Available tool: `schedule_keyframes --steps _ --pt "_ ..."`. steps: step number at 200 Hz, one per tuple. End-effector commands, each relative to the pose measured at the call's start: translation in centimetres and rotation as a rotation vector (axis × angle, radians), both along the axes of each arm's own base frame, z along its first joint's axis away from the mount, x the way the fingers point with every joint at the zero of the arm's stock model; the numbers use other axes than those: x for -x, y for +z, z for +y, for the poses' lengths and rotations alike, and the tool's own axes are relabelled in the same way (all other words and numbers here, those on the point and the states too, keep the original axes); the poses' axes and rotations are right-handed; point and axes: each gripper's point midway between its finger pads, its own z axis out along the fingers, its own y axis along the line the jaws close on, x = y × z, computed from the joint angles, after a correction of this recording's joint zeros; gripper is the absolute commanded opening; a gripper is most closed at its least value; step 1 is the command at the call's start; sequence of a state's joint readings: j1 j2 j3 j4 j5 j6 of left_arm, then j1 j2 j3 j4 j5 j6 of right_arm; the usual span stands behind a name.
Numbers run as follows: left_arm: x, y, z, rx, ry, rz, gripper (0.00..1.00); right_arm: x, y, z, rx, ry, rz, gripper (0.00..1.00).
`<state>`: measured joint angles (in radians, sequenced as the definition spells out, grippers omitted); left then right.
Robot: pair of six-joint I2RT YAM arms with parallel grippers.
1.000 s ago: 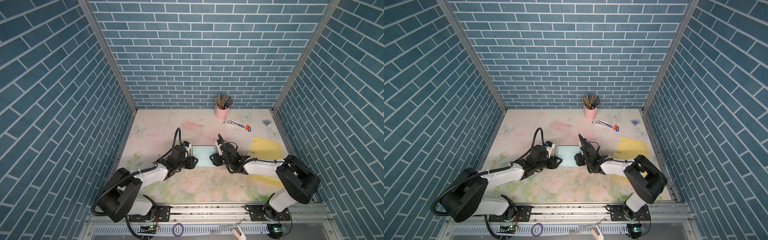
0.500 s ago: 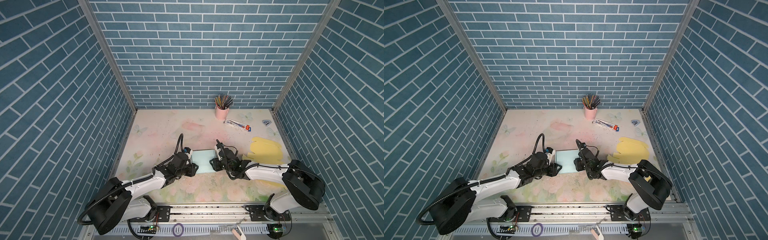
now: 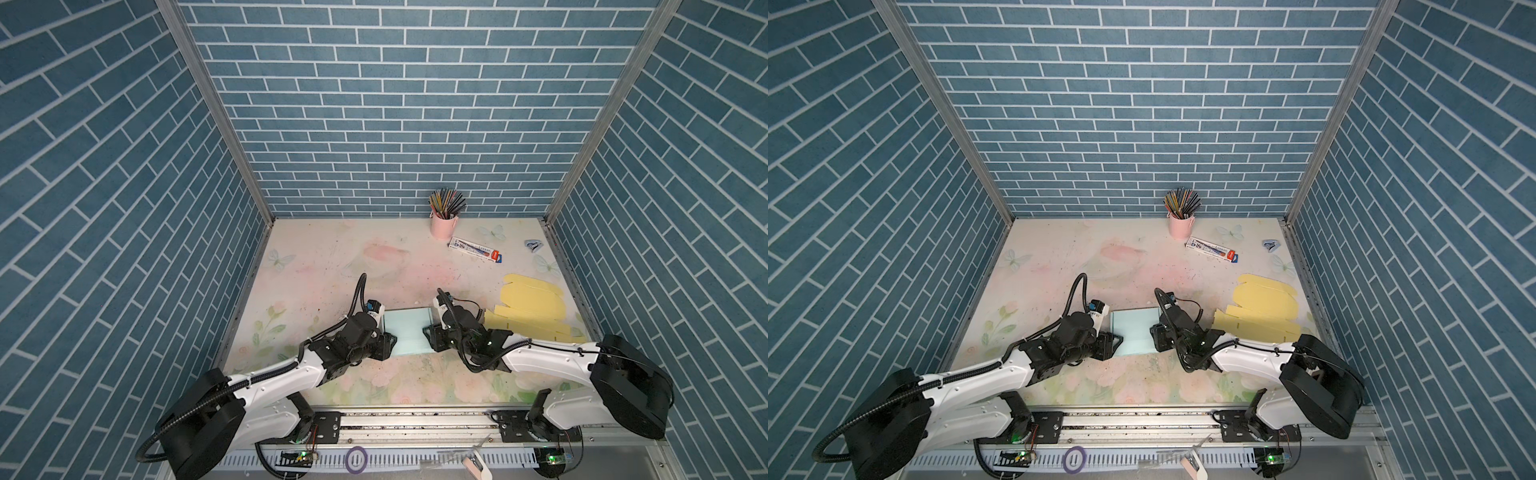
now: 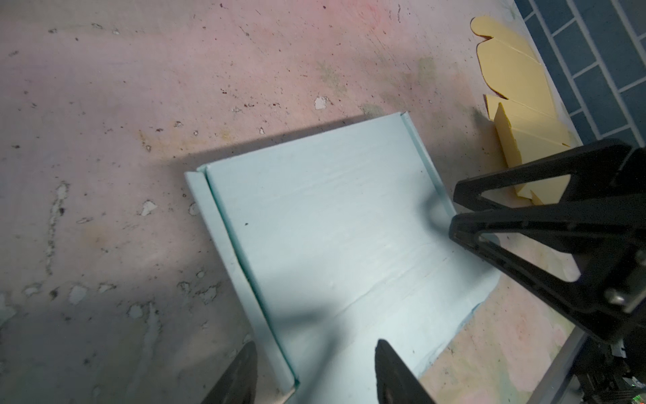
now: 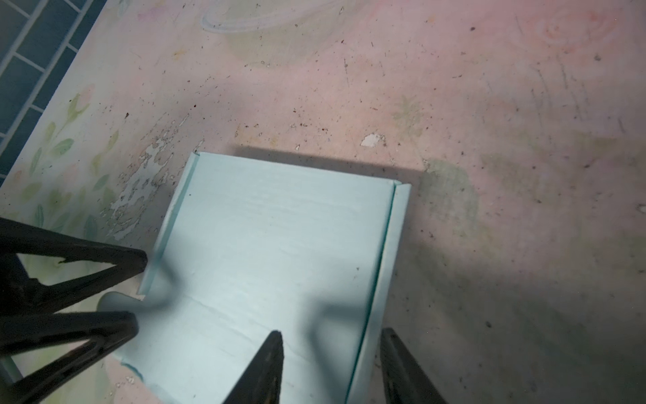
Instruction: Fold the paper box
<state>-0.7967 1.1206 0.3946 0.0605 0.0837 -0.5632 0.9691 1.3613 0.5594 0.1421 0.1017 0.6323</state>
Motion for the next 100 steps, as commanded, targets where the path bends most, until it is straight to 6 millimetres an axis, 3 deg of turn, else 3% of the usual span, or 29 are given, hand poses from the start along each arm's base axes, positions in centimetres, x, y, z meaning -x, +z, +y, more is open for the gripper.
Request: schedule_keyframes --steps 1,46,70,100 --pt "-0.1 0.3 1.5 -0.072 0.041 -0.011 0.57 -0.1 0.4 -1.4 0.037 -0.055 -0.001 0.47" --pt "2.0 3.2 3.2 -0.117 0.022 -0.065 0.59 1.4 3.3 -3.0 0.069 -0.030 -0.031 0.48" --pt "3.8 4.0 1.8 -0.072 -0.015 -0.074 0.59 3.0 4.1 -3.0 0.073 0.006 -0.024 0.50" --pt "4.9 3.3 0.5 -0.079 -0.037 -0.065 0.60 4.4 3.5 -2.2 0.071 0.044 0.008 0.53"
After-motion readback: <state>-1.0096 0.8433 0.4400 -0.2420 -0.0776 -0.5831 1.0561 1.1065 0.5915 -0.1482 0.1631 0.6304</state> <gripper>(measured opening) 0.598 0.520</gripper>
